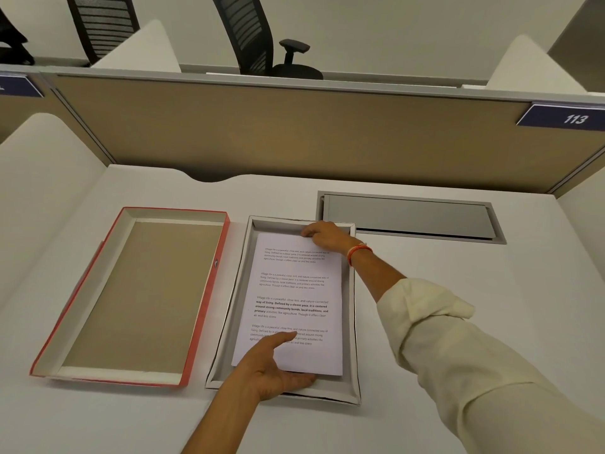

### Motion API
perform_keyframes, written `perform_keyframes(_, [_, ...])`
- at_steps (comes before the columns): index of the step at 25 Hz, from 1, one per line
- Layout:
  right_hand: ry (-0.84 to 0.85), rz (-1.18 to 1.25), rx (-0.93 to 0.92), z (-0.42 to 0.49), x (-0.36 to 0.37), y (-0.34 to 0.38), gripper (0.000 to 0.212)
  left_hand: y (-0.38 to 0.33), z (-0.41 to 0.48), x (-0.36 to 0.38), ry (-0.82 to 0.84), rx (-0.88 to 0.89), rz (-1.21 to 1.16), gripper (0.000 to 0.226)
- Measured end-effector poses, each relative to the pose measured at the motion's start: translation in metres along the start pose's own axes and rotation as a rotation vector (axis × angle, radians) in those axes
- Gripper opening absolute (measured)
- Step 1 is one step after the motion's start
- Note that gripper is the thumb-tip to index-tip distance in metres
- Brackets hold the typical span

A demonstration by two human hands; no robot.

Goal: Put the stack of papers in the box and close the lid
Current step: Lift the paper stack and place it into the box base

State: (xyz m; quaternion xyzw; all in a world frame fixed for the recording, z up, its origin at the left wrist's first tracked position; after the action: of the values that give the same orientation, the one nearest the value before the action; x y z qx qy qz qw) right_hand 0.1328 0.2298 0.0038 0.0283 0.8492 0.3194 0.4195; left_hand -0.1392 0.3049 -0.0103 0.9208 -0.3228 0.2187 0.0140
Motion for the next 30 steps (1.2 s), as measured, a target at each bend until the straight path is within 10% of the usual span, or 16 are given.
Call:
perform_keyframes(24, [-0.021,-0.002,-0.028,-0.015,-0.018,-0.003,0.041,-0.012,-0.022,-0.021,0.183,-0.04,0.088,0.058])
perform_keyframes(30, [-0.104,0.273,-0.128,-0.039,-0.01,0.03,0.042,-0.065,-0.048,-0.034,0.209,0.212,0.298,0.062])
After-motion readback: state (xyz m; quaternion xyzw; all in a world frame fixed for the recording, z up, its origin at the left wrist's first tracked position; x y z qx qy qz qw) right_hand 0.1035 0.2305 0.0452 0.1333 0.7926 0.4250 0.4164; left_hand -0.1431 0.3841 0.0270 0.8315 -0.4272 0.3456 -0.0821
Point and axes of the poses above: each hand's wrist, its own z-axis towards the middle knuckle, its own x-axis out of the palm, y = z × x, the point moved 3 cm from there along z, towards the middle knuckle, and after that the axes turned 3 degrees about x, right-handed, at the moved point
